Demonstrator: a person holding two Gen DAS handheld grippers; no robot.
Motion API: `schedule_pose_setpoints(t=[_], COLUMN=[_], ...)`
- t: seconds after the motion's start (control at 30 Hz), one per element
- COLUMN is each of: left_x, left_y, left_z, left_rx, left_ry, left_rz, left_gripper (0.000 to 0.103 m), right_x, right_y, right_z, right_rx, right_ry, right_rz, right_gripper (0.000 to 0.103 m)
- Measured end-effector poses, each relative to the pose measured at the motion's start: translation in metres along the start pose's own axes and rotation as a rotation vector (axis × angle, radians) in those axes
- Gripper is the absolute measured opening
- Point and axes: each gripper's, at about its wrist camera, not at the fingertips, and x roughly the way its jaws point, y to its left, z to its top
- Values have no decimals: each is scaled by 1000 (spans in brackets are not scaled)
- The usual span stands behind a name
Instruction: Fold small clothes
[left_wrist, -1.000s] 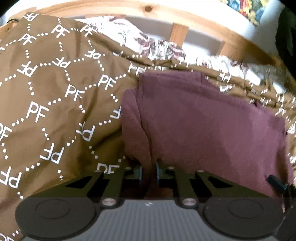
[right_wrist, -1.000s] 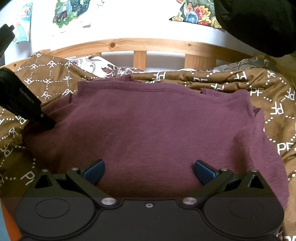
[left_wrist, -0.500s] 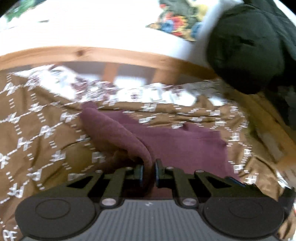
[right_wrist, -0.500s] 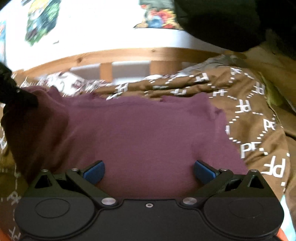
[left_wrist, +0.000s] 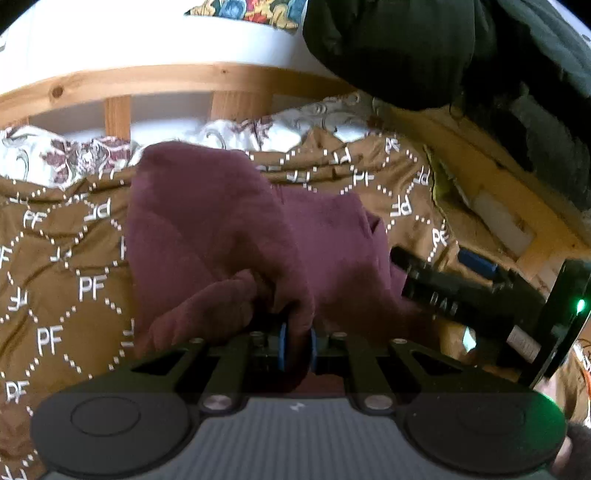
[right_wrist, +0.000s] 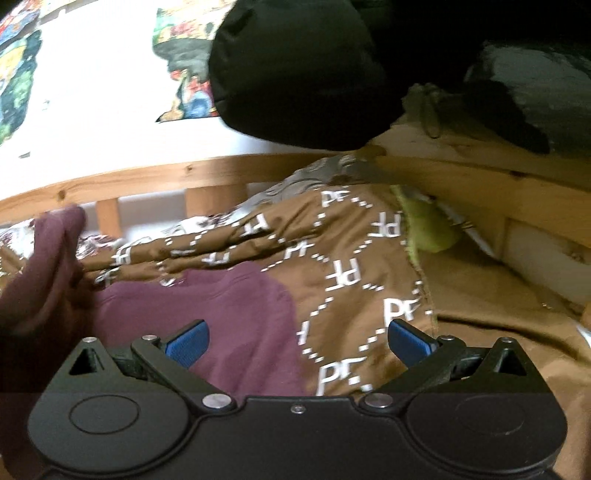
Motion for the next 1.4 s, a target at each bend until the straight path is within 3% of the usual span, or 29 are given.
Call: schedule_pose_setpoints(t=[0.07, 0.13, 0.23, 0.37, 0.43, 0.57, 0.73, 0.9, 1.17, 1.23, 1.4], left_x=[1, -3, -9, -20, -27, -43, -63, -66, -47, -42, -33], left_y=[-3, -4, -9, -14, -16, -22, -29, -14, 29, 37, 45], left_z=[-5, -13, -21, -22, -22, -25, -28, -28, -33, -36, -34], left_rx=[4, 6, 29, 52, 50, 90, 144, 84, -115, -143, -140], left_ry=[8, 6, -11, -35, -45, -78, -148, -155, -54, -24, -22], left_rz=[-8, -31, -46, -60, -89, -138, -115, -46, 109, 126, 164], left_gripper=[18, 42, 66, 74, 84, 89, 102, 102, 102, 102, 102], right_x=[1, 3, 4, 4, 5, 8, 5, -8, -29, -27, 3], right_y=[-3, -3, -1, 2, 2, -1, 0, 2, 17, 22, 35], right_z=[0, -1, -3, -3, -2, -2, -2, 1, 6, 7, 4], right_rx=[10, 10, -7, -24, -23, -19, -24, -14, -33, -19, 126], right_ry=[5, 12, 20, 22, 22, 32, 23, -52, -177, -141, 76], right_rz=[-2, -1, 2, 6, 2, -11, -30, 11, 232, 344, 635], right_gripper=[102, 102, 102, 102, 102, 102, 102, 102, 102, 102, 102])
